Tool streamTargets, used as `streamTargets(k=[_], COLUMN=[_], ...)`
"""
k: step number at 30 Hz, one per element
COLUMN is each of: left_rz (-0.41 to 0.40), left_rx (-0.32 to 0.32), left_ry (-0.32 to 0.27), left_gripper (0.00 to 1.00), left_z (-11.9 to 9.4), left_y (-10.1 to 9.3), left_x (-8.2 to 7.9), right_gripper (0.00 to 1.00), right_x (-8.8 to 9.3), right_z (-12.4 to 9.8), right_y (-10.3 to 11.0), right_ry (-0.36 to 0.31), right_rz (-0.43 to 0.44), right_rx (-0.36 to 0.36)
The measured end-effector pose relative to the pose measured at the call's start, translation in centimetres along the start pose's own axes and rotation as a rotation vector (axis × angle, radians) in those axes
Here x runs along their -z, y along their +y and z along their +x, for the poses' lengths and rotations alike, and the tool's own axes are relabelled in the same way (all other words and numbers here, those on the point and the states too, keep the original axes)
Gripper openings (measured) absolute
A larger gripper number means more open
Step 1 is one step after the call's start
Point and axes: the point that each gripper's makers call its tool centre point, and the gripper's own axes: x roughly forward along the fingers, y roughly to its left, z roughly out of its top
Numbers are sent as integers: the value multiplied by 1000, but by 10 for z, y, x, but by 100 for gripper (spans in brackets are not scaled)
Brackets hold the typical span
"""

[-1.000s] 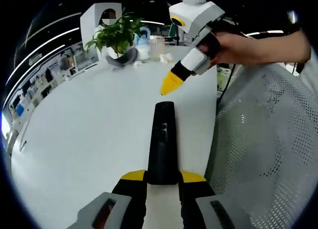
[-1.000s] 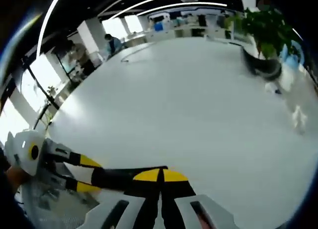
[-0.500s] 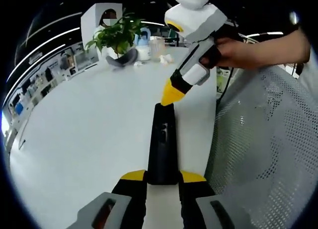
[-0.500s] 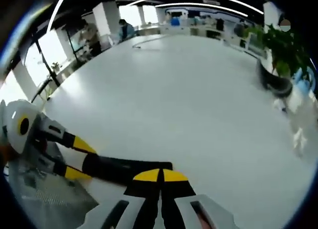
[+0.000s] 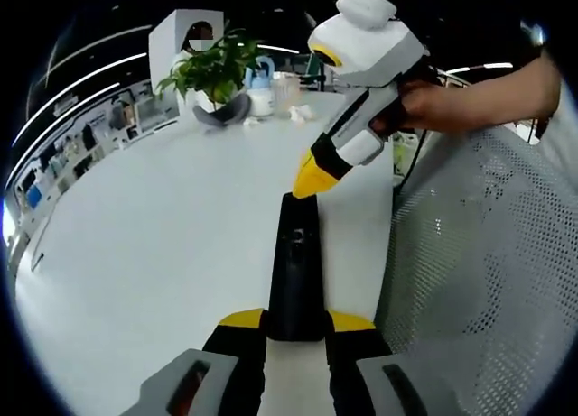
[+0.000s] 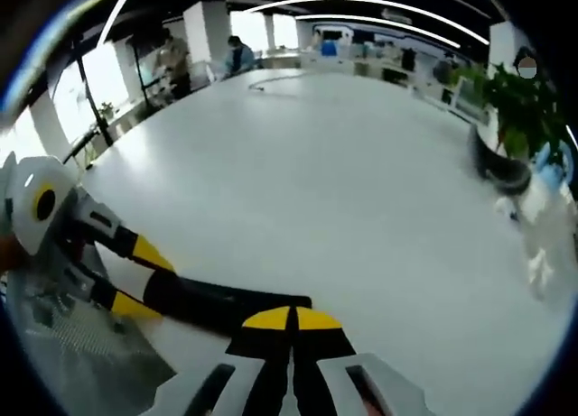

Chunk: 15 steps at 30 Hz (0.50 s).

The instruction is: Press the specified remote control buttons in sequence, fully releasing each button before pressing the next.

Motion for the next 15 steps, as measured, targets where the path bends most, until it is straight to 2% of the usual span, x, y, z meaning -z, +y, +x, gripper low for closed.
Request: streamTargets(k=[6,15], left_rz=[-9,-14], left_rx=[-3,-9], left_ry=[-9,-25], left_gripper=[24,24], left_z=[0,0], left_y=[0,-1], left_x=[0,0], right_gripper=[0,0], right_x=[0,0], right_z=[0,-1], right_y=[0,-1], right_ry=[-6,0], right_rz=[-1,45], right_rx=[5,-1])
